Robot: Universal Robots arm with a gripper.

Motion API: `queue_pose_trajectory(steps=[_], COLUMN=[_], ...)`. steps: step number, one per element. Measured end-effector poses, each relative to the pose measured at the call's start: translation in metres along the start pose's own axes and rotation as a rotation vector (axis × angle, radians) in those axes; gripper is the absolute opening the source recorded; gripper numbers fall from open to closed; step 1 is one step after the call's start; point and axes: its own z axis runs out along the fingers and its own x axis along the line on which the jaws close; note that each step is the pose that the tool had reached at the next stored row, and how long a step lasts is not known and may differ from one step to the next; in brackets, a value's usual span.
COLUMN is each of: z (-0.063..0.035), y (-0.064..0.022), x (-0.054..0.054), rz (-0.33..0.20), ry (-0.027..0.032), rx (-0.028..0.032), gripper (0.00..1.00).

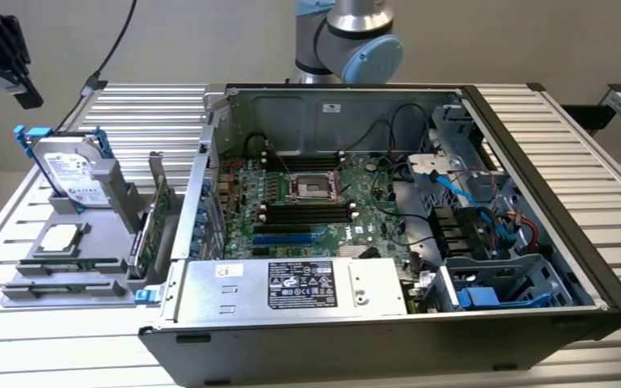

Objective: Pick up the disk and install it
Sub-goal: 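Pick up the disk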

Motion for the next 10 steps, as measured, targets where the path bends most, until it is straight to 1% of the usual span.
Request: queue_pose_trajectory(steps=[4, 10], z=[0.0006, 0.0063], y=[-0.0004, -0.0023], x=[0.0001, 0.0006], rz=[0.045, 0.102], ry=[-0.0035, -0.0085], rx=[0.001, 0.0014], gripper=[0.11, 0.11])
